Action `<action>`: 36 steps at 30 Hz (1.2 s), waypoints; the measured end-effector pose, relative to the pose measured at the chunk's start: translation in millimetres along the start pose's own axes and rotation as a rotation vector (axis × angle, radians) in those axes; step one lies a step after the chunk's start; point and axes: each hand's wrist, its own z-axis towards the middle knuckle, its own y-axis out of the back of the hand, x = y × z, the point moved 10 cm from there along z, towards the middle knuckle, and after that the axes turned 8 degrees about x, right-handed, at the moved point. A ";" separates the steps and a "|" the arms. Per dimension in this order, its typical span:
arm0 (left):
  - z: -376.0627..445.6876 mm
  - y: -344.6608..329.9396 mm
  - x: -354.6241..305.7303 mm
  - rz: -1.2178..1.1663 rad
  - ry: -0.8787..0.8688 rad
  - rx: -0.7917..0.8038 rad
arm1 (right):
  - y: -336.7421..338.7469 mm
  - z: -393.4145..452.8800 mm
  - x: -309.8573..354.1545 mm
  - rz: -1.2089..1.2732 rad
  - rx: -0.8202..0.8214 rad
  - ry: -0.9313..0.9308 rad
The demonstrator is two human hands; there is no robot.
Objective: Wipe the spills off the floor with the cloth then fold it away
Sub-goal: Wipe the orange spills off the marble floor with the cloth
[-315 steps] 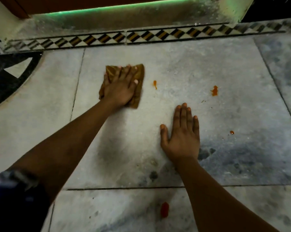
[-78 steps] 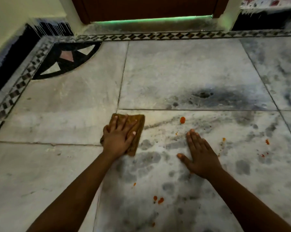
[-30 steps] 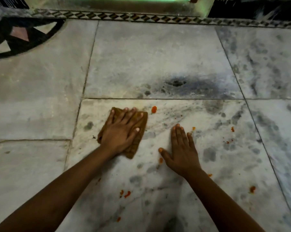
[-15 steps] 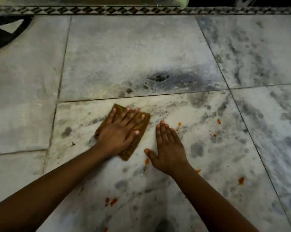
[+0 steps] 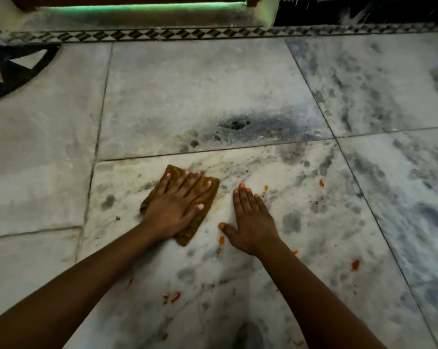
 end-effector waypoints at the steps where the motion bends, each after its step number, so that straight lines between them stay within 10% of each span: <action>1: 3.6 0.6 6.0 0.012 0.019 0.013 | -0.8 0.2 0.1 0.009 -0.005 0.002; 7: 72.7 17.1 41.6 -0.093 0.307 0.086 | -0.3 -4.6 -0.6 0.034 -0.065 -0.005; 15: 0.6 -7.5 -39.5 -0.019 0.006 0.123 | 30.7 -29.5 -32.7 -0.180 -0.094 0.071; 22: 54.0 8.3 -20.8 -0.123 0.333 0.210 | 0.6 -55.1 -93.1 0.017 -0.116 -0.045; 28: 1.0 -8.8 -50.2 -0.106 0.193 0.148 | -10.4 -46.2 -100.0 0.145 -0.247 -0.089; 36: 97.9 11.9 -14.0 -0.169 0.448 0.092 | -12.8 -43.7 -99.0 0.154 -0.298 -0.023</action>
